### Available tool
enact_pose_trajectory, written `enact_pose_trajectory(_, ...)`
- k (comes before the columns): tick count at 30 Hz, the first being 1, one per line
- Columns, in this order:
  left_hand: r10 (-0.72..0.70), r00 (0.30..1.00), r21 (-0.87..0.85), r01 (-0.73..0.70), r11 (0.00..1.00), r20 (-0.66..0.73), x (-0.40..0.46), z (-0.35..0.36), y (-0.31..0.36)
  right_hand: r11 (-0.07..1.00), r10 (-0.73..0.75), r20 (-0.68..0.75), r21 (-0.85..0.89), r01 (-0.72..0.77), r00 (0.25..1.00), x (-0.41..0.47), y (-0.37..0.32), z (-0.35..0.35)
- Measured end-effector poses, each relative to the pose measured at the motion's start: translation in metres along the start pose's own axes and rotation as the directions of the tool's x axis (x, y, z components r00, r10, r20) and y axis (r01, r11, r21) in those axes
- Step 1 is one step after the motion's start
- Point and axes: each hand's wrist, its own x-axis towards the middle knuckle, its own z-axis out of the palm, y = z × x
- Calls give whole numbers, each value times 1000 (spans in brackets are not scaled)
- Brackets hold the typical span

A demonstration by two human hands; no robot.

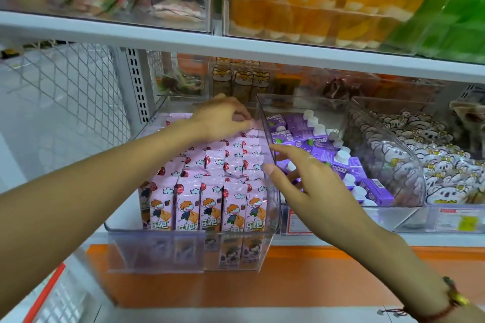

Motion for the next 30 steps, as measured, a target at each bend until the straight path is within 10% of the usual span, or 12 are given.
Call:
enact_pose_trajectory(9,-197,980,-282,188,941,-6,-8,1,16,1000,4,-77,-28,-7,997,-6,-2,-4)
enact_pose_trajectory(17,-511,785,-785,51,617,-351,-60,-34,56,986,34,-329,163,21,944,9,-18,-9)
enact_pose_trajectory(26,-412,813,-844,-170,508,-412,-142,-55,86,911,-217,-53,348,222,975,9,-64,3)
enact_pose_trajectory(30,-338,858,-820,-150,553,-385,-153,-48,81,738,-16,-41,673,40,999,12,-70,3)
